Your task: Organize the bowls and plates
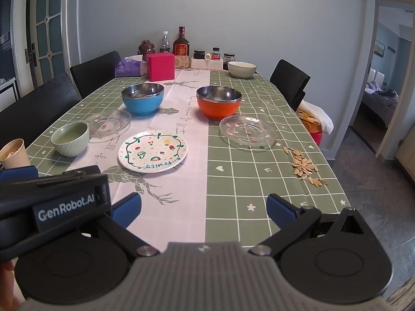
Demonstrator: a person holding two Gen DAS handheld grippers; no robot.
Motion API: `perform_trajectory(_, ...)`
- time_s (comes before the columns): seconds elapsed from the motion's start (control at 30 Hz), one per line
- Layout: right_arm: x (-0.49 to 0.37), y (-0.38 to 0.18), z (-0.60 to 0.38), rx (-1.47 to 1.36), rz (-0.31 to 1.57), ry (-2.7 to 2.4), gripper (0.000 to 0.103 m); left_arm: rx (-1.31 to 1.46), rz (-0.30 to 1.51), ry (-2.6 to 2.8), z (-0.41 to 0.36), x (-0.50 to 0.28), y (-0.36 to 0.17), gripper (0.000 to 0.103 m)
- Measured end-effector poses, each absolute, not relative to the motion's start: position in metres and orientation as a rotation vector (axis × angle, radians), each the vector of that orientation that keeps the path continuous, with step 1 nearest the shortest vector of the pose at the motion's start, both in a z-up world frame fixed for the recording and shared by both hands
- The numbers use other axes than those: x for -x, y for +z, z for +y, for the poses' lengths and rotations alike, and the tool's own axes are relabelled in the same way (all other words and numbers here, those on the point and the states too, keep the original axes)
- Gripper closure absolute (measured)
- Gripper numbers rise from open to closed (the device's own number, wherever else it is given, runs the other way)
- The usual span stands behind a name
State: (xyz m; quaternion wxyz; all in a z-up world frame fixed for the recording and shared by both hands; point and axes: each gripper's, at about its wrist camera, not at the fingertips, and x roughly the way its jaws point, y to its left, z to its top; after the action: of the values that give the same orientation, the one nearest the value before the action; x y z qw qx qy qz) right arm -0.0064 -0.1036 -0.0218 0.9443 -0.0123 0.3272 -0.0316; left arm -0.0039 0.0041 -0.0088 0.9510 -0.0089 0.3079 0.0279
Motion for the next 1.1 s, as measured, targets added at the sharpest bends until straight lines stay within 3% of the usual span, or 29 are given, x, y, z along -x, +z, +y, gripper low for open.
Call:
perform_trajectory(0.47,-0.011,-0.021,-0.123,-0.064,0.733,-0.022,0.003,-0.113,0.685,-0.066,0.005,-0.025,0.002,0.013)
perform_trajectory(0.7,-0.019,0.01,-0.141,-0.164,0.76,0.109,0.003,-0.049,0.695,-0.098,0.035,-0.069,0.014,0.013)
perform_trajectory(1.1,-0.147,0.029,-0.186,-0.119,0.691,0.157,0.003,0.015,0.735,0.02,0.057,-0.174,-0.006,0.013)
